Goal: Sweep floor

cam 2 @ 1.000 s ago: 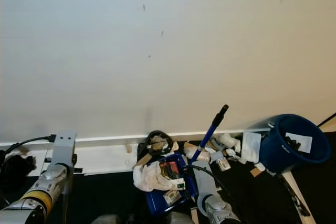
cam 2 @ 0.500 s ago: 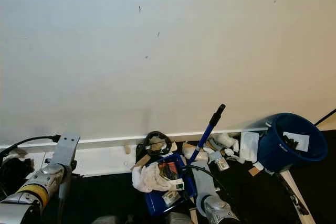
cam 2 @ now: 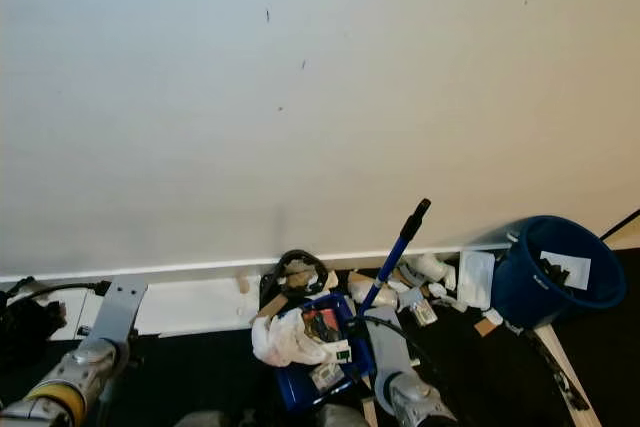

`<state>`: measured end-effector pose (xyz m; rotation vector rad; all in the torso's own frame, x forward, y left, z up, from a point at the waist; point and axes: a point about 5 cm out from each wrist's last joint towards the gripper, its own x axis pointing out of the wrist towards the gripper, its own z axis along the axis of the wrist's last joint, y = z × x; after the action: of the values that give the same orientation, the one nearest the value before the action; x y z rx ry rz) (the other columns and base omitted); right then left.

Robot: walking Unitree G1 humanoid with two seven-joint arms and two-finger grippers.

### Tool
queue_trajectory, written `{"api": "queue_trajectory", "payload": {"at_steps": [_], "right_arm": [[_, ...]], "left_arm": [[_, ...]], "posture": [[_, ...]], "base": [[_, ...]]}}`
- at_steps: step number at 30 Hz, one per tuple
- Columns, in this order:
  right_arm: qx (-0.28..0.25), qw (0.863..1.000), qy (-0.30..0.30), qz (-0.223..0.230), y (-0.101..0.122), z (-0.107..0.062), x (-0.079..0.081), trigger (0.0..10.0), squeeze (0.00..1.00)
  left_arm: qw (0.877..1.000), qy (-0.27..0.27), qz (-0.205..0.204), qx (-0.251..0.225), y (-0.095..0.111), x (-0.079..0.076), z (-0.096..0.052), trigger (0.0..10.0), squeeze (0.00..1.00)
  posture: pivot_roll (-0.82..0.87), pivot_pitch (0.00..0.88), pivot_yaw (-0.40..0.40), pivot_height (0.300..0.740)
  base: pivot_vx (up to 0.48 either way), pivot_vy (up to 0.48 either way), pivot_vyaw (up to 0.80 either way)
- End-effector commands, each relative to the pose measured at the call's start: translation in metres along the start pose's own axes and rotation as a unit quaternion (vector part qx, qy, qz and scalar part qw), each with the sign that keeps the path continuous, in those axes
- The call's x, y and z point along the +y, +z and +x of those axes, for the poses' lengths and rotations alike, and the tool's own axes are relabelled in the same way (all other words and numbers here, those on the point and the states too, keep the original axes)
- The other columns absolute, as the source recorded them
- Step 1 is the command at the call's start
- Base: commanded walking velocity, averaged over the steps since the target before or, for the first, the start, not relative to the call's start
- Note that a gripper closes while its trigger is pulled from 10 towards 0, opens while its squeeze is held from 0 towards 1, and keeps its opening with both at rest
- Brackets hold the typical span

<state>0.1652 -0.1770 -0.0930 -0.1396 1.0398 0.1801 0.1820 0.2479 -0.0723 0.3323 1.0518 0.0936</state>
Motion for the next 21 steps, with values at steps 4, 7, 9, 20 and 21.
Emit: {"api": "queue_trajectory", "payload": {"at_steps": [4,7,9,20,21], "right_arm": [[0.013,1.000,0.004,-0.012,-0.008,-0.001,0.000,10.0,0.00],[0.014,1.000,0.004,-0.012,-0.009,-0.002,0.000,10.0,0.00],[0.014,1.000,0.003,-0.011,-0.009,-0.002,0.000,10.0,0.00],[0.010,1.000,0.006,-0.011,-0.005,-0.001,0.000,10.0,0.00],[0.009,1.000,0.006,-0.011,-0.005,-0.001,0.001,10.0,0.00]], "left_arm": [[0.997,0.003,0.020,0.072,-0.039,-0.012,-0.004,10.0,0.00],[0.995,0.010,0.035,0.088,-0.051,-0.013,-0.007,10.0,0.00],[0.995,0.011,0.036,0.090,-0.053,-0.013,-0.007,10.0,0.00],[0.995,0.003,0.062,0.075,-0.054,-0.015,-0.007,10.0,0.00],[0.996,0.004,0.055,0.068,-0.054,-0.016,-0.007,10.0,0.00]], "posture": [[0.18,0.000,-0.069,0.740],[0.18,0.000,-0.068,0.740],[0.18,0.000,-0.068,0.740],[0.18,0.000,-0.069,0.740],[0.18,0.000,-0.069,0.740]], "base": [[0.000,0.000,0.00],[0.000,0.000,0.00],[0.000,0.000,0.00],[0.000,0.000,0.00],[0.000,0.000,0.00]]}}
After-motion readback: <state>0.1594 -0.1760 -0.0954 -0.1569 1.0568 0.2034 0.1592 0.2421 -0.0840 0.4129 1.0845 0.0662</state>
